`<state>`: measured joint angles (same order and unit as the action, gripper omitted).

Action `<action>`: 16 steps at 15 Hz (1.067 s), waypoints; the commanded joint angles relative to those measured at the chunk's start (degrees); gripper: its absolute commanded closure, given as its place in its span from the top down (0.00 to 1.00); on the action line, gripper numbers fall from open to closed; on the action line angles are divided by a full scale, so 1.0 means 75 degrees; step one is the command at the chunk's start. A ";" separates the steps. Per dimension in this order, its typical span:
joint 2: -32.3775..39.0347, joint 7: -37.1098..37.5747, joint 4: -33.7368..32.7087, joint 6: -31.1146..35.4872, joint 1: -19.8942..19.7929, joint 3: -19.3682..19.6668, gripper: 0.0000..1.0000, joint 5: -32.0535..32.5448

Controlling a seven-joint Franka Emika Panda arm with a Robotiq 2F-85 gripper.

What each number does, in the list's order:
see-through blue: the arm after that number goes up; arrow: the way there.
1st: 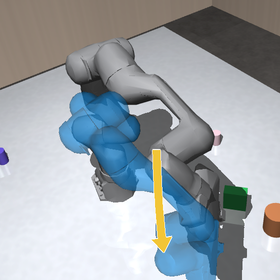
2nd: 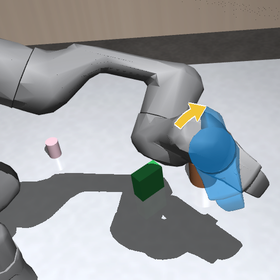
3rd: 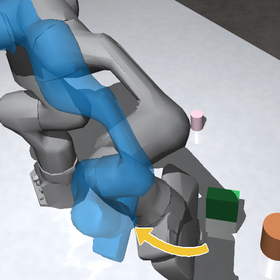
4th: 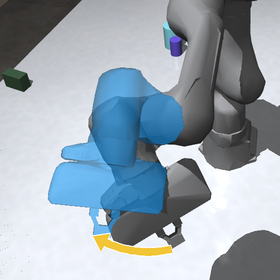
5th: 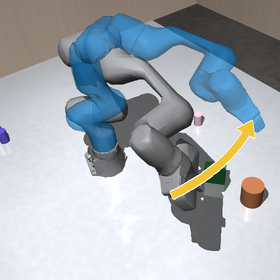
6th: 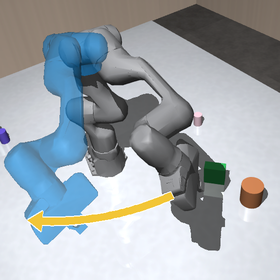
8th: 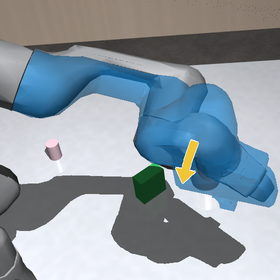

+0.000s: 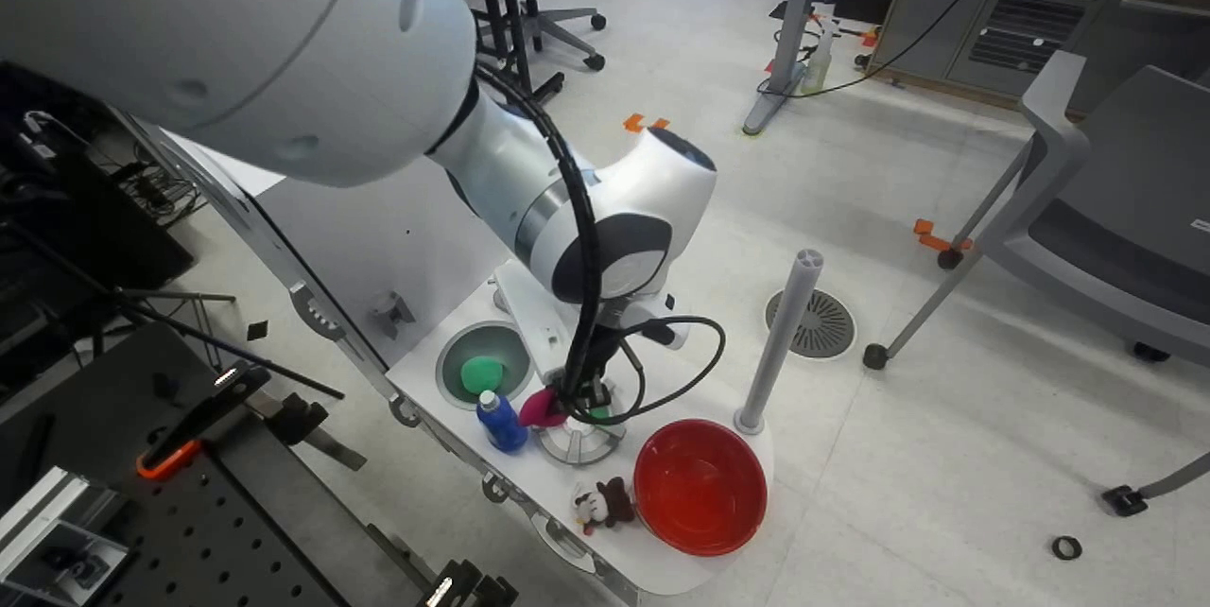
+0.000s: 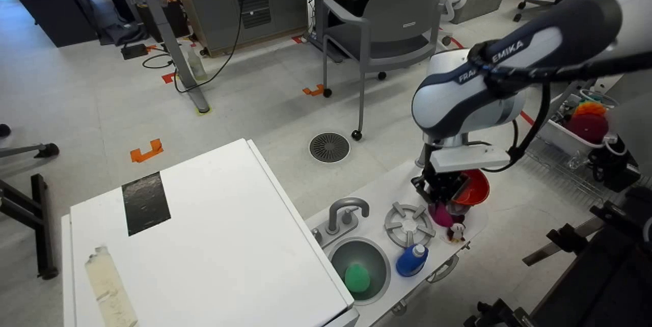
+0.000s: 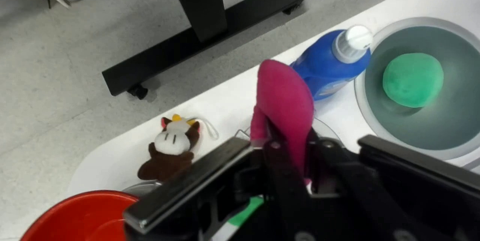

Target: Remove the tulip plush toy from the red bowl

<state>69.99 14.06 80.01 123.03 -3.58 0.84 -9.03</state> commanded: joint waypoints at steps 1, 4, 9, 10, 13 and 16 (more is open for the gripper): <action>0.1296 -0.0001 -0.1306 0.0621 0.0414 0.0193 0.03 0.0267; 0.2145 0.0086 -0.2146 0.0847 0.0706 0.0405 0.03 0.0574; 0.2131 -0.0092 -0.1900 0.1322 0.0839 0.0447 0.03 0.0954; 0.2100 -0.0161 -0.1918 0.1338 0.0826 0.0405 0.03 0.0982; 0.2044 -0.0330 -0.1950 0.1422 0.0727 0.0326 0.44 0.0973; 0.2031 -0.0336 -0.1998 0.1150 0.0672 0.0341 0.67 0.0938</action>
<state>85.22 12.50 65.66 132.79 2.30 3.70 -2.36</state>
